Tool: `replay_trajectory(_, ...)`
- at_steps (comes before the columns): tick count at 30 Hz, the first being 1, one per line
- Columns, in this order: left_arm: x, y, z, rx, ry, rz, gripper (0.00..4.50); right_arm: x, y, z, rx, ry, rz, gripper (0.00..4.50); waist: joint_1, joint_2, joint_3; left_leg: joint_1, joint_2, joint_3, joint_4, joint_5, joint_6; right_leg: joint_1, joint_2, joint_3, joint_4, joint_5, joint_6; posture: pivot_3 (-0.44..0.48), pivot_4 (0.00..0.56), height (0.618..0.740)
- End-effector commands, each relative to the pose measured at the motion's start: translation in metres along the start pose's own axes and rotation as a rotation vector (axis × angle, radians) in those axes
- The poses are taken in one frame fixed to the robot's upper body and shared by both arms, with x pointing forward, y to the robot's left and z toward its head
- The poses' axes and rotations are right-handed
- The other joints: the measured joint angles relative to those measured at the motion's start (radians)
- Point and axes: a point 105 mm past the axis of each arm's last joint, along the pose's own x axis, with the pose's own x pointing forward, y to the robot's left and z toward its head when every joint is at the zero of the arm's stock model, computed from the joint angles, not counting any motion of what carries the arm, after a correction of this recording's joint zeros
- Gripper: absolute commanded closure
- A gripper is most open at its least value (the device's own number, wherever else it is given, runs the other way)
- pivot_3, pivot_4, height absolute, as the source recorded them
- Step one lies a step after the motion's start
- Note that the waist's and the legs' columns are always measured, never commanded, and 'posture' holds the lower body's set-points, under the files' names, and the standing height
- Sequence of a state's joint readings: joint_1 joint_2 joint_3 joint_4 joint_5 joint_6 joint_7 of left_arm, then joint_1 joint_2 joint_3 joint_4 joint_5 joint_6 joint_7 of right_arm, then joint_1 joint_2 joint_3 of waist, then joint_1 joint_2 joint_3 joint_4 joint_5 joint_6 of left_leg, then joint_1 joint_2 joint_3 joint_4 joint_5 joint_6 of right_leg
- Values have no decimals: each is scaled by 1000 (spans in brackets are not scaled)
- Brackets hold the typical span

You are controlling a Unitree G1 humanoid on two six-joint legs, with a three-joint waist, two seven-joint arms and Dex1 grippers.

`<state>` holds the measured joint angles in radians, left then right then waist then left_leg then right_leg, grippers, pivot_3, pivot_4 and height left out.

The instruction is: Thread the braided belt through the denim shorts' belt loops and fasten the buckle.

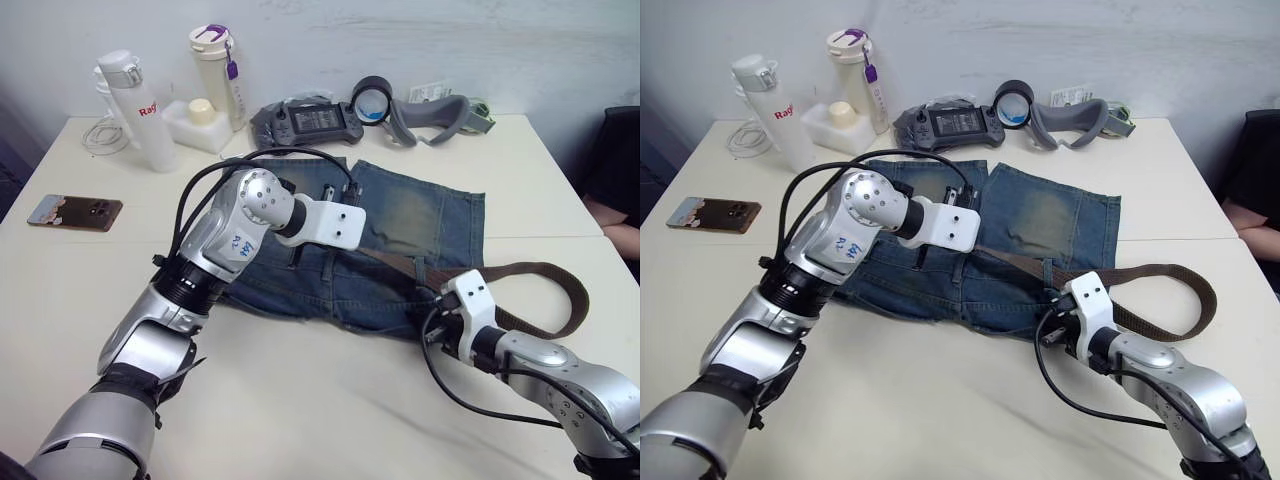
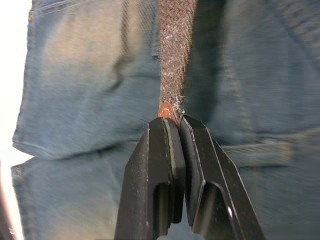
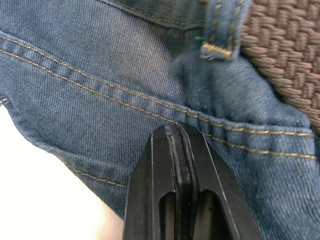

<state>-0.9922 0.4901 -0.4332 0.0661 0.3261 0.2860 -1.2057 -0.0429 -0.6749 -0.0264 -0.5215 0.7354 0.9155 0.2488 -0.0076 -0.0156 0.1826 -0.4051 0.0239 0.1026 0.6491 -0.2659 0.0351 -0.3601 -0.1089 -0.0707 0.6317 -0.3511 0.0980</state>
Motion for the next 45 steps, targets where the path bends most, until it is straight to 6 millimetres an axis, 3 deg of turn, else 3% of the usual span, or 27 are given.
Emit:
replay_trajectory(1, -4, -12, -17, -78, 40, 30, 4500, 3, -8, -16, 40, 64, -27, 4444, 0, 0, -1, 0, 0, 0, 0, 0, 0, 0, 0, 0, 0, 0, 0, 0, 150, 740)
replay_trajectory(6, 5, -29, -40, -143, 82, 43, 4500, 2, -12, -9, 50, 39, -25, 4444, 4, -4, -3, 1, 1, 0, 1, 0, 0, 0, 0, 1, 2, 0, 0, 0, 150, 740)
replay_trajectory(9, 11, -34, -25, -277, -57, 41, 4500, -3, -14, 6, 19, -4, -20, 4444, 4, -5, -3, 1, 0, 0, 0, 0, 0, 0, -1, 1, 2, 0, 0, 0, 150, 740)
replay_trajectory(10, 10, -36, -21, -329, -102, 29, 3700, -6, -12, 13, -8, -20, 1, 4500, 5, -5, -3, 1, 0, 0, 0, 0, 0, 0, -1, 1, 2, 0, 0, 0, 150, 740)
replay_trajectory(12, 8, -35, -16, -388, -150, 19, 2991, -10, -6, 21, -37, -42, 50, 4500, 6, -4, -3, 0, 0, 0, 0, 0, 0, -1, -1, 1, 2, 0, 0, 0, 150, 740)
replay_trajectory(15, -5, -28, -15, -486, -217, 19, 1665, -23, 9, 43, -113, -103, 152, 3545, 7, -4, -3, -1, 0, 0, 1, 0, 0, -2, -2, 1, 2, 0, 0, 0, 150, 740)
replay_trajectory(19, -25, -26, -26, -596, -262, 19, 12, -36, 26, 57, -290, -122, 257, 1696, 7, -3, -2, -2, -1, -1, 1, 0, 0, -2, -2, 0, 2, 0, 0, 0, 150, 740)
replay_trajectory(21, -35, -27, -40, -649, -257, 36, 0, -37, 32, 56, -412, -82, 281, 643, 6, -3, -2, -2, -1, -1, 0, 0, 0, -2, -2, 0, 2, 0, 0, 0, 150, 740)
replay_trajectory(22, -38, -27, -45, -665, -251, 48, 0, -37, 34, 52, -463, -45, 298, 502, 5, -3, -2, -2, -1, -1, 0, 0, 0, -2, -2, 0, 2, 0, 0, 0, 150, 740)
replay_trajectory(25, -45, -25, -50, -724, -276, 75, 0, -32, 37, 30, -570, 68, 329, 502, 5, -2, -2, -1, -1, 0, 0, 0, 0, -3, -2, 1, 3, 0, 0, 0, 150, 740)
replay_trajectory(30, -44, -29, -46, -731, -293, 70, 0, -23, 19, 1, -638, 188, 284, 502, 12, -2, -2, -2, -2, 0, 0, 0, 0, -3, -3, 0, 3, 0, -1, 0, 150, 740)
replay_trajectory(32, -42, -34, -43, -731, -302, 53, 0, -20, 7, 1, -642, 187, 226, 997, 12, -3, -2, -2, -3, 0, 1, 0, 0, -3, -4, 0, 3, 0, 0, 0, 150, 740)
replay_trajectory(35, -41, -42, -35, -728, -337, 23, 0, -27, -15, 3, -717, 197, 143, 2092, 10, -3, -2, -2, -3, 0, 2, 0, 0, -2, -4, 0, 3, 0, 0, 0, 150, 740)
replay_trajectory(37, -39, -46, -30, -730, -363, 15, 0, -39, -31, -3, -773, 236, 118, 3013, 9, -3, -2, -2, -3, 0, 2, 0, 0, -2, -4, 0, 3, 0, 0, 0, 150, 740)
replay_trajectory(40, -35, -55, -24, -730, -392, -9, 0, -64, -67, -7, -898, 321, 103, 3862, 14, -2, -2, -2, -3, -1, 1, 0, -1, -2, -4, -1, 3, 0, 0, 0, 150, 740)
replay_trajectory(41, -34, -56, -22, -730, -400, -15, 0, -70, -76, -8, -937, 342, 102, 4450, 20, -2, -2, -2, -4, 0, 2, 0, 0, -1, -5, -1, 2, 0, 0, 0, 150, 740)
replay_trajectory(45, -31, -59, -14, -731, -441, -26, 0, -89, -115, -3, -1124, 373, 65, 4479, 33, -3, -1, -1, -6, -1, 2, -1, 1, 2, -6, -1, -4, 1, 3, 0, 150, 740)
